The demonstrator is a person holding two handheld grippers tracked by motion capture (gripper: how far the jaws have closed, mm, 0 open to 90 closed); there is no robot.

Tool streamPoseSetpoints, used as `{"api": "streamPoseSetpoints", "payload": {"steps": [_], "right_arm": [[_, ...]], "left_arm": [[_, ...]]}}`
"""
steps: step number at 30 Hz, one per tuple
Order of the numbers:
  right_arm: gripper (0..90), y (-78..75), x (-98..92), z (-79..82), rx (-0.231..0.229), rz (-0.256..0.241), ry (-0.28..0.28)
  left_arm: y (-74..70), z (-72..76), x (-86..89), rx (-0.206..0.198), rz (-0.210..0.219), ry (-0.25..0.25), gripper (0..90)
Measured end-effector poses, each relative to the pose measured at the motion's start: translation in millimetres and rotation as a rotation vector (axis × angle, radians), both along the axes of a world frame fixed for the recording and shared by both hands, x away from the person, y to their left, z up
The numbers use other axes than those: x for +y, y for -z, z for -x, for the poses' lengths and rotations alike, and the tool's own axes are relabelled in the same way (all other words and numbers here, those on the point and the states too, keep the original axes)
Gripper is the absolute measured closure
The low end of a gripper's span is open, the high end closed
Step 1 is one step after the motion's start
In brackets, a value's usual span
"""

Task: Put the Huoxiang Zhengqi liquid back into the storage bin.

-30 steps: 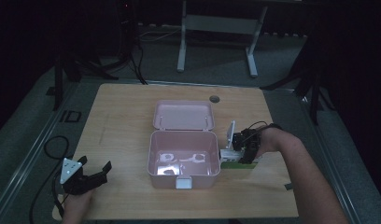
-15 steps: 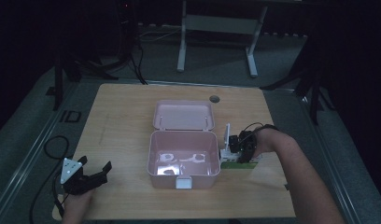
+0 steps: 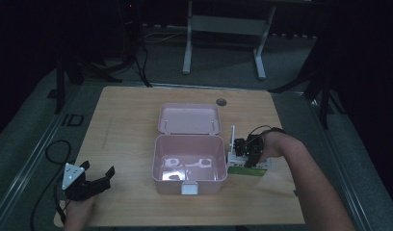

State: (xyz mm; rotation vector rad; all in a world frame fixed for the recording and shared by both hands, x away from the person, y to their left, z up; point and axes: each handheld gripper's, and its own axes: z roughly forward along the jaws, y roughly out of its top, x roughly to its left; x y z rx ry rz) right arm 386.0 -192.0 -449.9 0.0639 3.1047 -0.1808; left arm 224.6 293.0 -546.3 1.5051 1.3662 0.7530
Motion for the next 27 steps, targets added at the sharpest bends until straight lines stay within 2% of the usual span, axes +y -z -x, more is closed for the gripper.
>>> {"api": "streamPoseSetpoints", "payload": {"steps": [4, 8, 13, 15, 16, 18, 20, 21, 24, 27], "right_arm": [[62.0, -10.4, -1.4, -0.5, 0.001, -0.019, 0.043], [62.0, -22.6, -3.0, 1.4, -0.002, -0.033, 0.049], [62.0, -53.5, -4.2, 8.0, -0.038, -0.037, 0.06], [62.0, -59.1, -4.5, 9.2, -0.041, -0.042, 0.067], [62.0, -70.8, -5.2, 11.5, -0.047, -0.051, 0.076], [62.1, -79.9, -5.4, 14.4, -0.057, -0.054, 0.089], [62.1, -84.5, -5.1, 16.3, -0.06, -0.054, 0.087], [62.1, -93.4, -3.7, 20.9, -0.066, -0.057, 0.083], [62.0, -105.6, 0.6, 28.5, -0.073, -0.061, 0.06], [62.0, -115.3, 7.3, 36.0, -0.078, -0.048, 0.04]], "left_arm": [[0.1, 0.0, 0.4, 0.001, 0.0, -0.002, 2.4], [0.1, 0.1, 0.5, -0.001, 0.002, -0.003, 2.4], [-0.1, 0.2, 0.8, -0.002, 0.006, -0.005, 2.4], [-0.1, 0.2, 0.8, -0.002, 0.006, -0.005, 2.4], [-0.1, 0.2, 1.1, -0.002, 0.008, -0.008, 2.4], [0.1, 0.2, 1.0, -0.002, 0.009, -0.01, 2.4], [0.1, 0.3, 1.1, -0.002, 0.008, -0.009, 2.4], [0.0, 0.3, 1.2, -0.001, 0.007, -0.009, 2.4], [0.1, 0.1, 1.1, -0.001, 0.008, -0.01, 2.4], [-0.1, 0.5, 0.8, -0.003, 0.007, -0.011, 2.4]]}}
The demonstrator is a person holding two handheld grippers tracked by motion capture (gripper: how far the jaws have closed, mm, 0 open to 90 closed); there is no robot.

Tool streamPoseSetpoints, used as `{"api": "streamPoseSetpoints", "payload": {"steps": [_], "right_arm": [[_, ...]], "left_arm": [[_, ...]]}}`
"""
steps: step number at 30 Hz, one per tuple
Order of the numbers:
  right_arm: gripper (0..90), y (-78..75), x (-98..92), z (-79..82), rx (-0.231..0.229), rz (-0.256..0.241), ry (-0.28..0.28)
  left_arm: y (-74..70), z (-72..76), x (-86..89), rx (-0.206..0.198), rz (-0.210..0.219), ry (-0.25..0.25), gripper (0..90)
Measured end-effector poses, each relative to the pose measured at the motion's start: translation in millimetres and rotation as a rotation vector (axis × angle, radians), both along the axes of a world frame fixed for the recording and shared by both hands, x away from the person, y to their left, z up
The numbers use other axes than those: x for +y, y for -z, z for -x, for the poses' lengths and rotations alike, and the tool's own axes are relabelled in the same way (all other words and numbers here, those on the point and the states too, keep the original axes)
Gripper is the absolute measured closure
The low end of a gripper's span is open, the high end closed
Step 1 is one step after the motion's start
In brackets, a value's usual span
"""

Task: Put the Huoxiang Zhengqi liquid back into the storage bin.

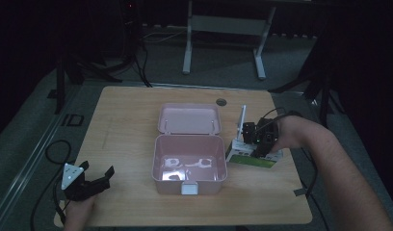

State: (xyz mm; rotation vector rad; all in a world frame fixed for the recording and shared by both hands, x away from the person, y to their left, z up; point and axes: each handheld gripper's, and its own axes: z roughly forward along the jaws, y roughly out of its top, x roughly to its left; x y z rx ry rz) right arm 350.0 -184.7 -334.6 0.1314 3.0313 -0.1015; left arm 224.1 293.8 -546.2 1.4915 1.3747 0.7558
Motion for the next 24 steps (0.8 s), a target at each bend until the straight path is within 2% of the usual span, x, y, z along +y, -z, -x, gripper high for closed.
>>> {"api": "streamPoseSetpoints", "payload": {"steps": [5, 11, 18, 24], "right_arm": [[62.0, -12.0, 9.8, 8.9, -0.016, 0.042, -0.002], [62.0, -25.6, 18.8, 16.0, -0.018, -0.003, -0.013], [62.0, -29.2, 32.6, 19.3, -0.016, -0.003, -0.029], [62.0, -29.7, 60.4, 19.2, -0.008, -0.003, -0.063]], "left_arm": [[-0.1, 0.2, 0.0, -0.001, -0.001, 0.002, 2.4], [0.1, 0.0, 0.4, -0.001, 0.005, -0.002, 2.4], [-0.1, 0.0, 0.2, 0.0, 0.003, -0.002, 2.4], [0.2, 0.0, 0.8, 0.001, 0.008, -0.003, 2.4]]}}
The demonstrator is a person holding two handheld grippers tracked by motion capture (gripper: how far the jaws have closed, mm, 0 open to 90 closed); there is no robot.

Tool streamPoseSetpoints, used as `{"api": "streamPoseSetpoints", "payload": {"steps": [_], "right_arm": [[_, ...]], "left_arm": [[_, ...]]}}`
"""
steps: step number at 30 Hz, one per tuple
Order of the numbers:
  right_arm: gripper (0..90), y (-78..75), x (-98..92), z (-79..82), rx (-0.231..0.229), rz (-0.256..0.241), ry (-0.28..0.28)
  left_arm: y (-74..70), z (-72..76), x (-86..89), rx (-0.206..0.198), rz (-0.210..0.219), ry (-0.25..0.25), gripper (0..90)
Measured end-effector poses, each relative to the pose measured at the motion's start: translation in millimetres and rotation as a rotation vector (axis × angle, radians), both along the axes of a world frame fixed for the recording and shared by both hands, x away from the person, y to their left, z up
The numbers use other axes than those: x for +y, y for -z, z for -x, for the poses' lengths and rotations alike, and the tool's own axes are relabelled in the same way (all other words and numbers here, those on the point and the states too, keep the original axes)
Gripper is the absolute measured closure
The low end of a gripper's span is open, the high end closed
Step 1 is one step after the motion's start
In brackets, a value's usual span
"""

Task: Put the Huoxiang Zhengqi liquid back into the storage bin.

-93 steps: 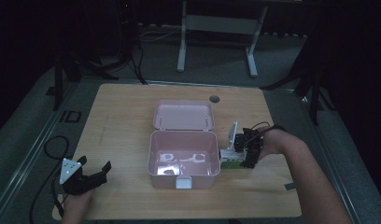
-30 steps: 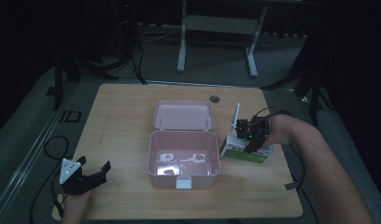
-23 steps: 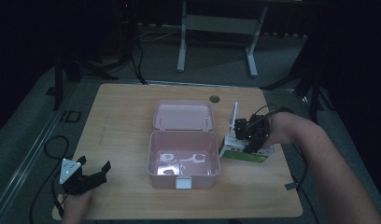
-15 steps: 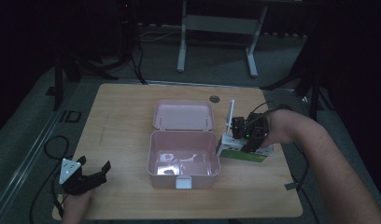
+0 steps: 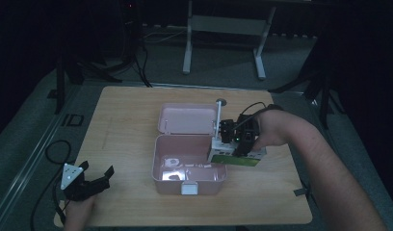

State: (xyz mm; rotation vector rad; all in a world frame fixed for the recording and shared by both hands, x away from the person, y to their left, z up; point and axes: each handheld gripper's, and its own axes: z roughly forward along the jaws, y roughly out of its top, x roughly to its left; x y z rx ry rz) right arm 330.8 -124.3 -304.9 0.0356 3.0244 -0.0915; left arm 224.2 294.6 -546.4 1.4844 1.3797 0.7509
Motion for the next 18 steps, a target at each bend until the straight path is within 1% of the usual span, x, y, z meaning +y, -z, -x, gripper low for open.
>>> {"api": "streamPoseSetpoints", "payload": {"steps": [1, 2, 3, 6, 7, 8, 10, 11, 12, 14, 16, 18], "right_arm": [[62.0, 0.0, 0.0, 0.0, 0.0, 0.0, 0.0], [62.0, 0.0, 3.8, -0.1, 0.0, -0.001, 0.0], [62.0, -0.2, 11.7, 0.2, 0.0, 0.001, -0.007], [62.0, -1.3, 19.2, 1.3, -0.002, -0.002, -0.026], [62.0, -2.5, 22.9, 1.8, -0.001, -0.007, -0.03], [62.0, -4.5, 29.9, 2.1, 0.01, -0.024, -0.031], [61.9, -5.2, 33.4, 2.8, 0.011, -0.028, -0.037], [62.0, -5.7, 36.8, 3.7, 0.012, -0.028, -0.038], [61.9, -5.5, 44.8, 5.5, 0.011, -0.019, -0.032], [61.9, -4.9, 47.4, 6.2, 0.01, -0.018, -0.04], [61.9, -4.3, 53.4, 7.9, 0.011, -0.017, -0.033], [61.9, -4.3, 53.4, 7.9, 0.011, -0.017, -0.033]], "left_arm": [[-0.1, 0.1, 0.1, 0.0, 0.0, 0.0, 2.4], [-0.1, 0.2, 0.2, 0.0, -0.001, 0.0, 2.4], [-0.1, 0.2, 0.3, 0.0, -0.001, 0.0, 2.4], [0.0, 0.0, 0.5, -0.001, 0.001, 0.001, 2.4], [0.0, -0.1, 0.5, -0.001, 0.001, 0.001, 2.4], [0.0, -0.1, 0.4, -0.002, 0.001, 0.002, 2.4], [-0.3, 0.2, 0.3, -0.003, 0.001, 0.003, 2.4], [-0.4, 0.3, 0.4, -0.005, -0.001, 0.004, 2.4], [-0.6, 0.5, 0.4, -0.006, -0.001, 0.005, 2.4], [-0.6, 0.5, 0.4, -0.005, 0.001, 0.005, 2.4], [-0.6, 0.5, 0.4, -0.005, 0.001, 0.005, 2.4], [-0.6, 0.4, 0.5, -0.006, 0.001, 0.004, 2.4]]}}
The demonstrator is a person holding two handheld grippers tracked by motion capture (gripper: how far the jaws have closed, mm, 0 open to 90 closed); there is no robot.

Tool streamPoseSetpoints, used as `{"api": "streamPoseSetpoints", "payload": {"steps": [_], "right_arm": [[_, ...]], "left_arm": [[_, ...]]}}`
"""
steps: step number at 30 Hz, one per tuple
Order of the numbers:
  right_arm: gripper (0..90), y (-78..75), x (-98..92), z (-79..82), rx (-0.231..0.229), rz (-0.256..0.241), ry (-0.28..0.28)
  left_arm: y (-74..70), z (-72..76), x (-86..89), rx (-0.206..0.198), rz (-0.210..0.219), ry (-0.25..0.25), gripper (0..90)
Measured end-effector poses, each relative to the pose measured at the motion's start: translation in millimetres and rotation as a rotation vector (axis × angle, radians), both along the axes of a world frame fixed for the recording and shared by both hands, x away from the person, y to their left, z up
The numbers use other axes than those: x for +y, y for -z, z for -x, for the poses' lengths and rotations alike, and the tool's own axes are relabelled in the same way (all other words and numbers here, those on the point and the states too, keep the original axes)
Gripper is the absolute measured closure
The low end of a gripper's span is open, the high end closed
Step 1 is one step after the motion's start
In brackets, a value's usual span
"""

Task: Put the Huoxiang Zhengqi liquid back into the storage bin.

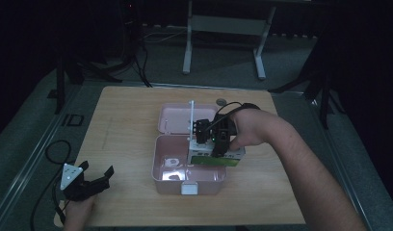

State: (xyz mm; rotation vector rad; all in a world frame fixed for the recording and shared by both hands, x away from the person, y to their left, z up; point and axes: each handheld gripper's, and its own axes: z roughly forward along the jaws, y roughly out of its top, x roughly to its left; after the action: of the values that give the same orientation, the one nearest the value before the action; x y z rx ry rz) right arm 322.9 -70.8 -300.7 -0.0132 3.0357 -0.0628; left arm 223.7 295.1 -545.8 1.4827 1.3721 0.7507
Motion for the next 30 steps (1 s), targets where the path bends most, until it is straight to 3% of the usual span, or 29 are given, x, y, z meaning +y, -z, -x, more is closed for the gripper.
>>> {"api": "streamPoseSetpoints", "payload": {"steps": [8, 21, 30], "right_arm": [[61.9, 7.2, 13.1, 7.0, -0.014, 0.011, -0.041], [61.9, 23.6, 26.4, 2.3, 0.009, 0.024, -0.071], [61.9, 25.1, 30.3, 5.1, 0.003, 0.021, -0.079]], "left_arm": [[-0.7, 0.8, 0.2, -0.002, 0.005, -0.002, 2.4], [0.5, -0.4, 0.0, 0.003, -0.002, 0.001, 2.4], [0.0, 0.1, -0.4, 0.001, 0.0, 0.003, 2.4]]}}
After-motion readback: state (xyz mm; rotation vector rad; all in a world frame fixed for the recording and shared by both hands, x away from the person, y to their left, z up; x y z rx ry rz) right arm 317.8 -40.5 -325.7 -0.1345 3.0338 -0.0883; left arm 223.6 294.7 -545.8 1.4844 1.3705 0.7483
